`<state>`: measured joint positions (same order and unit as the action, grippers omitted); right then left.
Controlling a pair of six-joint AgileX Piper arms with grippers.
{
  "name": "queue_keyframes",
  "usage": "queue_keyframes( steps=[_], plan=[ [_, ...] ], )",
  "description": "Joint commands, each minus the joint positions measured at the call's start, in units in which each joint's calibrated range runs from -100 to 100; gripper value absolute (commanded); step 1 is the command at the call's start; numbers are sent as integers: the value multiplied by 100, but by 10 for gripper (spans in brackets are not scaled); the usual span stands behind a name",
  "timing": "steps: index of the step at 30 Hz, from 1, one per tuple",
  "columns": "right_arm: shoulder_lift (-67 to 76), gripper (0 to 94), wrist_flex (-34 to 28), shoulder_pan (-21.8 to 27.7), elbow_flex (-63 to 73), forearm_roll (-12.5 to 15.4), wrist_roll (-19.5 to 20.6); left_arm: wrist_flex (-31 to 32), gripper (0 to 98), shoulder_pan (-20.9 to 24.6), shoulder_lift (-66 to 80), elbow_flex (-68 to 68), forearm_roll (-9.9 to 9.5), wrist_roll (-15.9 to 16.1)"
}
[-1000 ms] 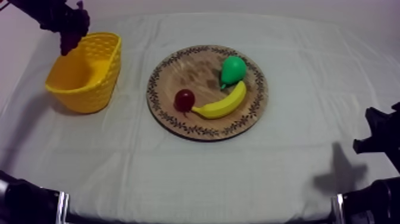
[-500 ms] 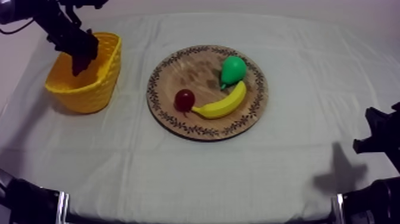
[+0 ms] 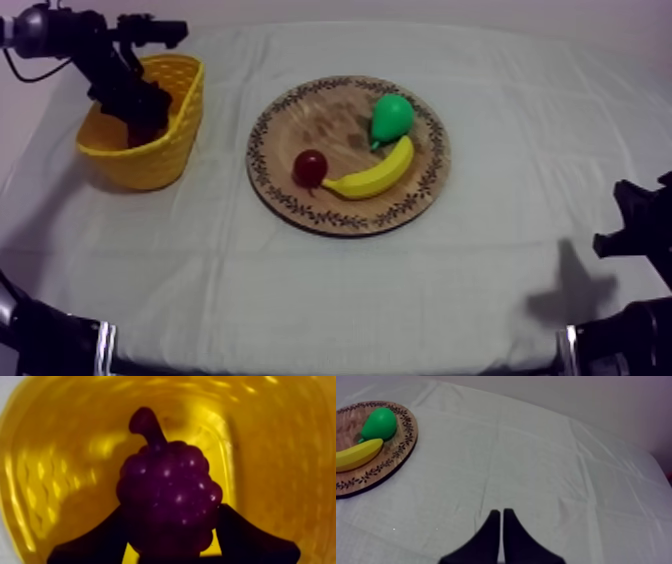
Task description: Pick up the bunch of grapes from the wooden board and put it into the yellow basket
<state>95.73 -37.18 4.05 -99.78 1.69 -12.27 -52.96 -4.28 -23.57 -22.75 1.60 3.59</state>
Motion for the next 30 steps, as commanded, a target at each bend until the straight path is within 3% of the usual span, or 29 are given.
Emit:
queue_keyframes(
  steps=[1,6,11,15,20,30],
  plan=[
    [2,5,0,1,1,-1,-1,28,537,3,-6,-42,3,-8],
    [2,5,0,1,1,-1,-1,81,555,11,7,-99,6,-17],
    [2,5,0,1,1,-1,-1,194,795,12,111,-208,18,-39],
    [2,5,0,1,1,-1,-1,317,846,12,258,-317,23,-42],
    [2,5,0,1,1,-1,-1,495,790,4,621,-510,35,-44],
    [2,5,0,1,1,-1,-1,1244,575,-130,2662,-1686,42,-264]
  ],
)
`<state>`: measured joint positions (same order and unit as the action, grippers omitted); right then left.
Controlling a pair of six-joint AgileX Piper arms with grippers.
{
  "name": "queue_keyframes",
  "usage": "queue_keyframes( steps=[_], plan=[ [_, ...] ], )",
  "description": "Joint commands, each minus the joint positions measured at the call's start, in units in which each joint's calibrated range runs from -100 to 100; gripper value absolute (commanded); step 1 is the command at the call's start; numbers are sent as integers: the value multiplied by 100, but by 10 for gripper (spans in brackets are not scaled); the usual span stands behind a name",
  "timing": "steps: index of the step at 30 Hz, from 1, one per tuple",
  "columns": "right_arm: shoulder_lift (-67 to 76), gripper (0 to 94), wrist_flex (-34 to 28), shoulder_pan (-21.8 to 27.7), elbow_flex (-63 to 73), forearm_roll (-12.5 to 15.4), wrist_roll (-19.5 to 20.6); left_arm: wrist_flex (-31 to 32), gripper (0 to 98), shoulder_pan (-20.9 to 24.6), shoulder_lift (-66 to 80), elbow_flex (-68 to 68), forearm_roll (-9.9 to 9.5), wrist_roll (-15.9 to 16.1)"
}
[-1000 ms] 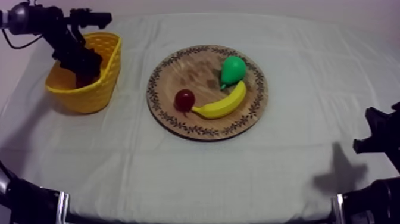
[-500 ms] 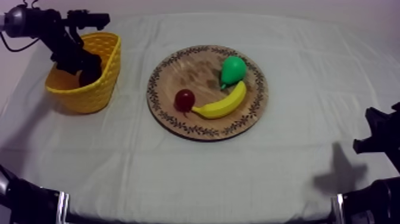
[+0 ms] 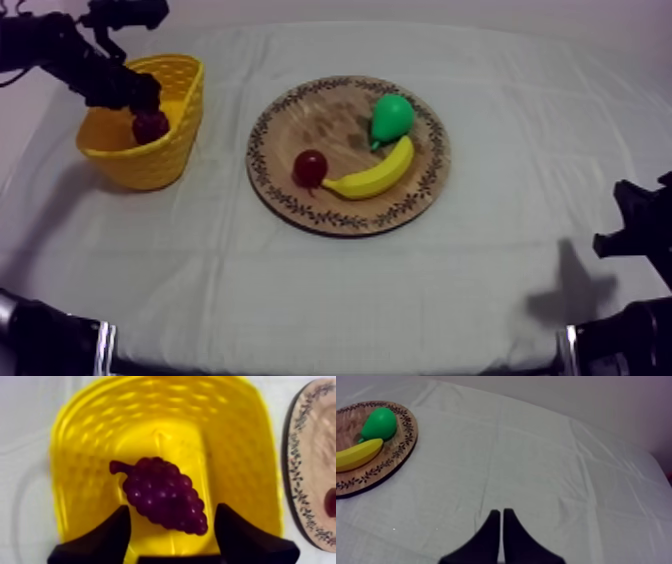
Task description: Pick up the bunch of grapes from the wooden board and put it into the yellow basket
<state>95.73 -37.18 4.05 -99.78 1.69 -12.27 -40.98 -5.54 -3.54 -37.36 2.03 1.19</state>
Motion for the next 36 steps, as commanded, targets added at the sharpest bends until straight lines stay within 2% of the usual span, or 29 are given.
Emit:
queue_keyframes(
  steps=[1,5,12,20,25,31,33,36],
  plan=[
    [2,5,0,1,1,-1,-1,68,561,-12,894,-349,0,-51],
    [2,5,0,1,1,-1,-1,202,513,-32,1851,-969,-2,-147],
    [2,5,0,1,1,-1,-1,847,399,-33,3584,-2654,-8,-308],
    [2,5,0,1,1,-1,-1,1007,200,-68,5129,-4184,-84,-301],
    [2,5,0,1,1,-1,-1,1380,47,-123,5943,-5127,-196,-365],
    [2,5,0,1,1,-1,-1,1305,6,-19,7288,-5992,132,-36],
    [2,5,0,1,1,-1,-1,1101,3,-55,7668,-6071,144,76],
    [2,5,0,1,1,-1,1,937,1,-240,8194,-6126,4,117]
  ],
)
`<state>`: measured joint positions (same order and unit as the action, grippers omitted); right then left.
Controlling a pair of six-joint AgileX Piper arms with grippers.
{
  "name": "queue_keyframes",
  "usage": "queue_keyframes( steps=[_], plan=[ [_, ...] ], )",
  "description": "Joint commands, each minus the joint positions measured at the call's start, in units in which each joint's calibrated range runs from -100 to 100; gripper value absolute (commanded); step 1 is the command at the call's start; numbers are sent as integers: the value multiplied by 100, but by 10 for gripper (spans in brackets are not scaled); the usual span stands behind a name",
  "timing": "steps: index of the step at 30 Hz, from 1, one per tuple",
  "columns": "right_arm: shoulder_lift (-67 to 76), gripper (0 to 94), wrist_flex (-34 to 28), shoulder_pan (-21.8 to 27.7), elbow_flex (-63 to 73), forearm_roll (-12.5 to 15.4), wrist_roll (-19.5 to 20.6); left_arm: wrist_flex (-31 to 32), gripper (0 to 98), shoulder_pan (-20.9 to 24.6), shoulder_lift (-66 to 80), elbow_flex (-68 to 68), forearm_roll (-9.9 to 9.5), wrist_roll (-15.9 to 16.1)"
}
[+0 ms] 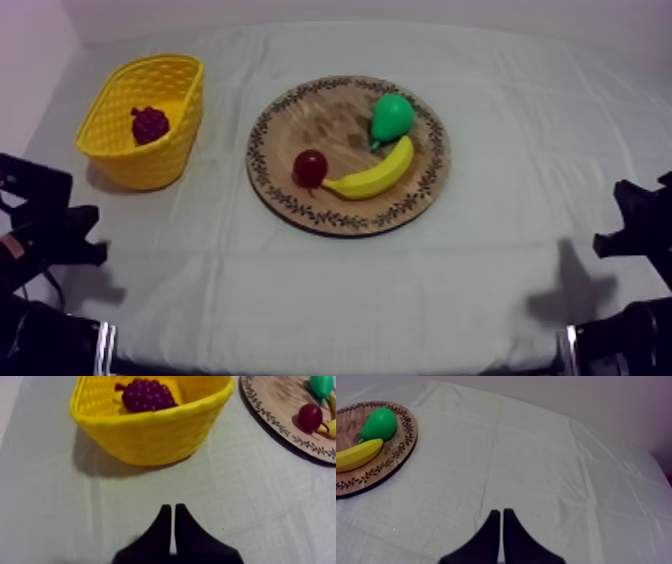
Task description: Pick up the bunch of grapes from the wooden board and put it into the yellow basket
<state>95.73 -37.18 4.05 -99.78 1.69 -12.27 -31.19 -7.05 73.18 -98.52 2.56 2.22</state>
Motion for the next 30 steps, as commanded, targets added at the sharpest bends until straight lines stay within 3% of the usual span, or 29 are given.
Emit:
queue_keyframes(
  steps=[1,6,12,16,30],
  plan=[
    [2,5,0,1,1,-1,1,-58,1,-138,669,-25,-99,14],
    [2,5,0,1,1,-1,2,-7,0,-208,1244,-84,-261,-34],
    [2,5,0,1,1,-1,0,55,0,-132,1726,-121,-413,-747],
    [2,5,0,1,1,-1,1,62,0,-77,1994,-125,-430,-1047],
    [2,5,0,1,1,-1,-1,59,0,313,2642,-126,-439,-1151]
  ],
)
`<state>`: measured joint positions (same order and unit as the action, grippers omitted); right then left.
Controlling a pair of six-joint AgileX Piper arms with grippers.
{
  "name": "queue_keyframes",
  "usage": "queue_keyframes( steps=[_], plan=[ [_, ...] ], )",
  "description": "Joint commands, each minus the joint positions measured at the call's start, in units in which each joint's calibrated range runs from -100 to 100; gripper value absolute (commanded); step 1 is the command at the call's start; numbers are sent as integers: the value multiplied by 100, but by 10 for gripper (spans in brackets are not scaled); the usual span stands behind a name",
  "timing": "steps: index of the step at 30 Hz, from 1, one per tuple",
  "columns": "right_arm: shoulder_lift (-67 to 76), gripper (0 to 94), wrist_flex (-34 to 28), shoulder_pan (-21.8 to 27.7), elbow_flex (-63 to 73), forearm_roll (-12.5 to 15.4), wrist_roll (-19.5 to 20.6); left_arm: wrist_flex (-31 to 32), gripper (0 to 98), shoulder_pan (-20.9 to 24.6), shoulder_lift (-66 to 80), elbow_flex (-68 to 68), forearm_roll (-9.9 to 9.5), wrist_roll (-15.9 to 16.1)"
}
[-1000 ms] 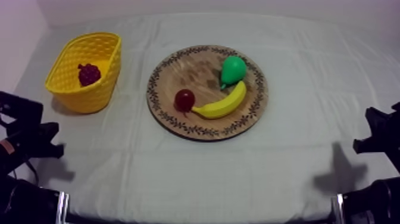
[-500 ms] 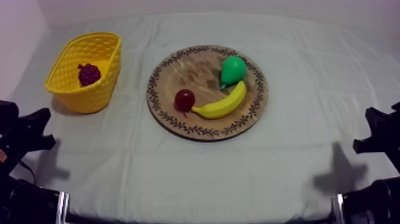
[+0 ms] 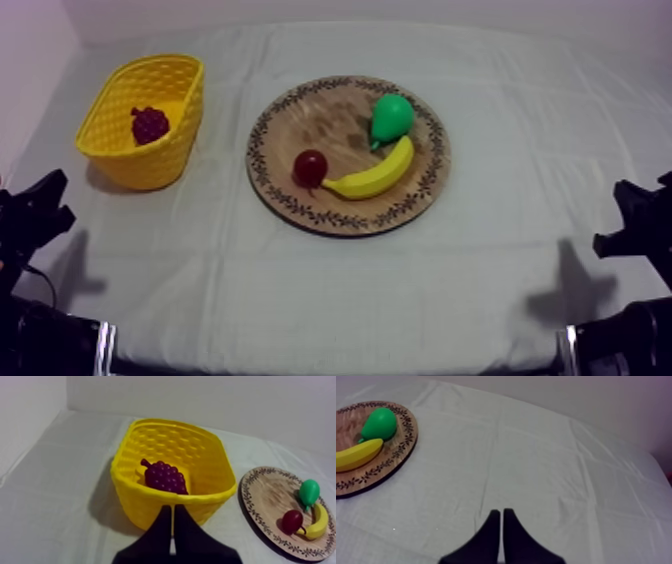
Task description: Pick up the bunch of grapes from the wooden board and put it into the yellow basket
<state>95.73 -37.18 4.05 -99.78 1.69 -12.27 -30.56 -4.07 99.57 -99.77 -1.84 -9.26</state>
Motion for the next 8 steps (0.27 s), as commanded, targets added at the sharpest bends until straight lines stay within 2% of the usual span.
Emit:
queue_keyframes(
  steps=[1,8],
  plan=[
    [2,5,0,1,1,-1,-1,-6,0,47,15,0,1,-7],
    [2,5,0,1,1,-1,0,-7,0,133,39,-1,1,6]
  ],
)
